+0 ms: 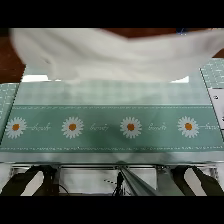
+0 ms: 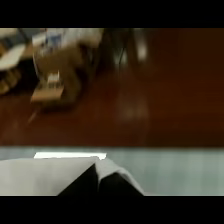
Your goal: Fold the shirts.
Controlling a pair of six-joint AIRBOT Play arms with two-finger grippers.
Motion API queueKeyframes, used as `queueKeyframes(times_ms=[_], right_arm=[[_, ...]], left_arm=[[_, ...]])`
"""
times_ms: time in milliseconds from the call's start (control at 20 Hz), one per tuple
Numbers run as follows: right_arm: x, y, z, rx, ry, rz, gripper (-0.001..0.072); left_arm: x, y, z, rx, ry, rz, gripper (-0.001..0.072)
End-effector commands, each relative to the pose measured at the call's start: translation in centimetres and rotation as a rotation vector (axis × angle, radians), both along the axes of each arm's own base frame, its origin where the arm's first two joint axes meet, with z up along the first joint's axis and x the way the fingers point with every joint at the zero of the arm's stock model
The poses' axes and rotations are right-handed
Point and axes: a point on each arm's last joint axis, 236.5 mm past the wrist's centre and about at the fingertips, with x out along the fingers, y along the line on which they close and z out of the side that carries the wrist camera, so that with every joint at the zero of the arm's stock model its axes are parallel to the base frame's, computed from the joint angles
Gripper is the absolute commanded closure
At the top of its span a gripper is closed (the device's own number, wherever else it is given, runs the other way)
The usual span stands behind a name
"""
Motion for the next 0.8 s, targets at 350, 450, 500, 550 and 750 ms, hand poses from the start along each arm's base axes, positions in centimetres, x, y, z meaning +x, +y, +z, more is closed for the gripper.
queueKeyframes(times_ms=[350, 450, 500, 550, 750], right_arm=[[-19.6, -3.6, 9.7, -0.294, -0.054, -0.601, 0.0677], [-19.8, -3.0, 5.0, -0.314, 0.148, -0.544, 0.0676], [-19.7, -2.5, 2.3, -0.332, 0.264, -0.485, 0.0676], [-19.4, -2.0, -0.3, -0.335, 0.391, -0.417, 0.0677], [-14.9, -1.2, -4.0, -0.288, 0.570, -0.211, 0.0677]], left_arm=[[-18.3, 7.0, 8.9, 0.180, -0.171, 0.511, 0.0685], [-18.1, 7.4, 4.2, 0.256, 0.022, 0.496, 0.0685], [-17.8, 7.2, 2.3, 0.279, 0.105, 0.467, 0.0684], [-17.2, 6.7, 0.4, 0.289, 0.193, 0.425, 0.0685], [-12.4, 5.2, -6.8, 0.307, 0.515, 0.237, 0.0684]])
